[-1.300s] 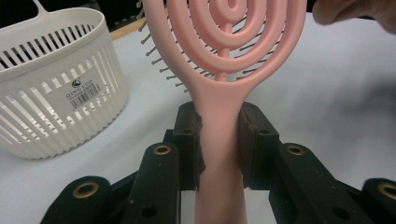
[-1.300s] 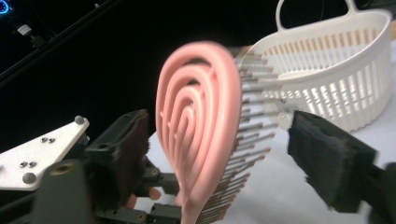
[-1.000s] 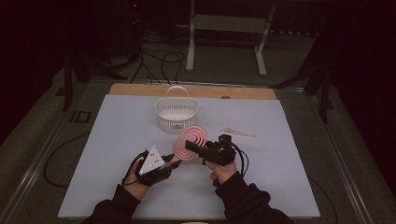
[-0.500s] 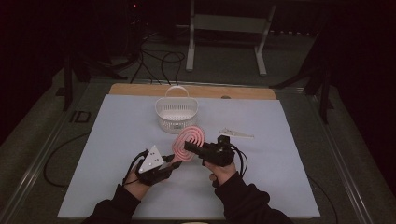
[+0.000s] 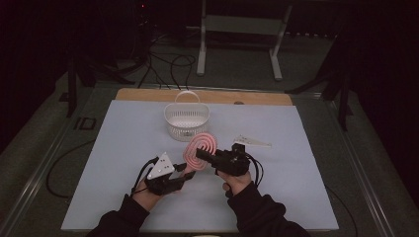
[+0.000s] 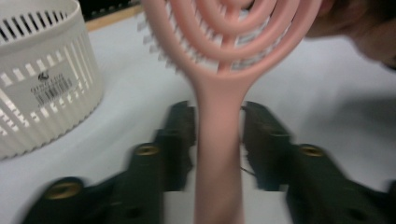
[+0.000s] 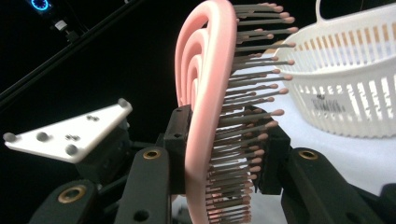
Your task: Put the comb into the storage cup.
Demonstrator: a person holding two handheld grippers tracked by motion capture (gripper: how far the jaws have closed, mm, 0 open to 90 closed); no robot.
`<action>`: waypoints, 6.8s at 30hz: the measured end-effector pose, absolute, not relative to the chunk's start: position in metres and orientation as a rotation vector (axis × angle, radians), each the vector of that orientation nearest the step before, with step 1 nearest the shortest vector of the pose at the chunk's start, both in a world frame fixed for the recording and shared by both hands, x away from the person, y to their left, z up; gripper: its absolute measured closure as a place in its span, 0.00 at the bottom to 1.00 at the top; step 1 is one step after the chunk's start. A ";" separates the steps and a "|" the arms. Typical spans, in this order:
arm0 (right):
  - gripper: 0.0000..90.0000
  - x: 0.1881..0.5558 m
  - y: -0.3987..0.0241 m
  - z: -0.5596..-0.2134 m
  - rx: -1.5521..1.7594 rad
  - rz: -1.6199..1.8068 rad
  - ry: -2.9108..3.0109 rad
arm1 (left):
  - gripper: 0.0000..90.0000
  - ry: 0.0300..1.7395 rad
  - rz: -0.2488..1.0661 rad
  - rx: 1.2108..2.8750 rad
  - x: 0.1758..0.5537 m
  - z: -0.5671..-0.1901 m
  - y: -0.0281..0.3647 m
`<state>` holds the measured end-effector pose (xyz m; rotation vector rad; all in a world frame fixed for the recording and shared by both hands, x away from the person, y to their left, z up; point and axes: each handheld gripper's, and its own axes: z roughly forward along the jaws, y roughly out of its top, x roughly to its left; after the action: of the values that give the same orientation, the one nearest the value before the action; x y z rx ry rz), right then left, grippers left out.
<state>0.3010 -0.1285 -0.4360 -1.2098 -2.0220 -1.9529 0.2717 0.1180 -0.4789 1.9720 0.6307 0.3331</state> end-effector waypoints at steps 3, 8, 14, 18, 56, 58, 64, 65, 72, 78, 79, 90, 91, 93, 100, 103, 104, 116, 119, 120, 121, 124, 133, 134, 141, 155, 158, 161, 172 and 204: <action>0.72 0.303 -0.132 -0.432 -1.208 -1.972 -2.038 | 0.60 0.662 0.318 1.964 0.273 -0.481 0.118; 0.72 0.305 -0.138 -0.425 -1.211 -2.003 -2.048 | 0.54 0.696 0.305 1.939 0.275 -0.478 0.123; 0.72 0.307 -0.145 -0.419 -1.205 -2.025 -2.063 | 0.44 0.742 0.301 1.940 0.277 -0.478 0.126; 0.72 0.309 -0.150 -0.415 -1.211 -2.033 -2.063 | 0.35 0.761 0.328 1.953 0.277 -0.477 0.128; 0.72 0.330 -0.162 -0.364 -1.191 -2.210 -2.381 | 0.00 0.782 0.191 2.058 0.268 -0.490 0.163; 0.72 0.332 -0.161 -0.361 -1.187 -2.223 -2.393 | 0.00 0.781 0.205 2.058 0.267 -0.490 0.166; 0.72 0.341 -0.158 -0.348 -1.170 -2.265 -2.441 | 0.00 0.785 0.198 2.071 0.264 -0.493 0.171; 0.72 0.342 -0.157 -0.346 -1.167 -2.269 -2.448 | 0.00 0.784 0.197 2.073 0.264 -0.493 0.171; 0.72 0.352 -0.149 -0.332 -1.156 -2.316 -2.520 | 0.00 0.800 0.220 2.065 0.260 -0.495 0.179; 0.72 0.362 -0.140 -0.324 -1.140 -2.347 -2.598 | 0.00 0.811 0.233 2.047 0.258 -0.497 0.185; 0.72 0.364 -0.138 -0.323 -1.138 -2.350 -2.606 | 0.00 0.809 0.236 2.045 0.257 -0.497 0.185; 0.72 0.380 -0.114 -0.315 -1.068 -2.351 -2.775 | 0.00 0.801 0.245 2.040 0.256 -0.497 0.188; 0.72 0.382 -0.112 -0.315 -1.063 -2.349 -2.785 | 0.00 0.800 0.246 2.039 0.256 -0.497 0.188; 0.72 0.386 -0.108 -0.316 -1.063 -2.342 -2.800 | 0.00 0.792 0.246 2.040 0.255 -0.496 0.188; 0.72 0.396 -0.091 -0.323 -1.012 -2.302 -2.905 | 0.00 0.785 0.251 2.033 0.255 -0.495 0.189; 0.72 0.400 -0.082 -0.329 -0.987 -2.276 -2.940 | 0.00 0.781 0.252 2.035 0.255 -0.495 0.188; 0.72 0.400 -0.082 -0.329 -0.987 -2.276 -2.940 | 0.00 0.781 0.252 2.035 0.255 -0.495 0.188; 0.72 0.407 -0.059 -0.348 -0.949 -2.182 -3.055 | 0.00 0.771 0.245 2.038 0.255 -0.495 0.188; 0.72 0.410 -0.054 -0.355 -0.939 -2.156 -3.078 | 0.00 0.770 0.246 2.039 0.255 -0.495 0.188; 0.72 0.410 -0.054 -0.355 -0.939 -2.156 -3.078 | 0.00 0.770 0.246 2.039 0.255 -0.495 0.188; 0.72 0.411 -0.054 -0.357 -0.941 -2.150 -3.079 | 0.00 0.769 0.244 2.039 0.254 -0.495 0.188; 0.72 0.412 -0.051 -0.362 -0.937 -2.132 -3.092 | 0.00 0.768 0.241 2.039 0.254 -0.495 0.188; 0.72 0.418 -0.045 -0.382 -0.932 -2.082 -3.110 | 0.00 0.762 0.240 2.041 0.254 -0.494 0.188; 0.72 0.418 -0.045 -0.382 -0.932 -2.082 -3.110 | 0.00 0.762 0.241 2.039 0.254 -0.494 0.188; 0.72 0.424 -0.042 -0.396 -0.955 -2.034 -3.123 | 0.00 0.757 0.241 2.043 0.254 -0.494 0.188; 0.72 0.429 -0.031 -0.415 -0.919 -1.966 -3.192 | 0.00 0.752 0.231 2.045 0.254 -0.495 0.187; 0.72 0.430 -0.030 -0.417 -0.916 -1.955 -3.210 | 0.00 0.750 0.231 2.045 0.254 -0.495 0.187; 0.72 0.431 -0.028 -0.420 -0.915 -1.939 -3.222 | 0.00 0.749 0.229 2.044 0.254 -0.495 0.187; 0.72 0.430 -0.018 -0.430 -0.870 -1.901 -3.279 | 0.00 0.750 0.226 2.044 0.254 -0.495 0.187; 0.65 0.399 -0.001 -0.452 -0.704 -1.898 -3.309 | 0.00 0.742 0.223 2.051 0.254 -0.495 0.186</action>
<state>0.3989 -0.0009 -0.4518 -0.7037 -3.3085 -1.8982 0.2542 0.1864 -0.4955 2.0508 0.7425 0.2231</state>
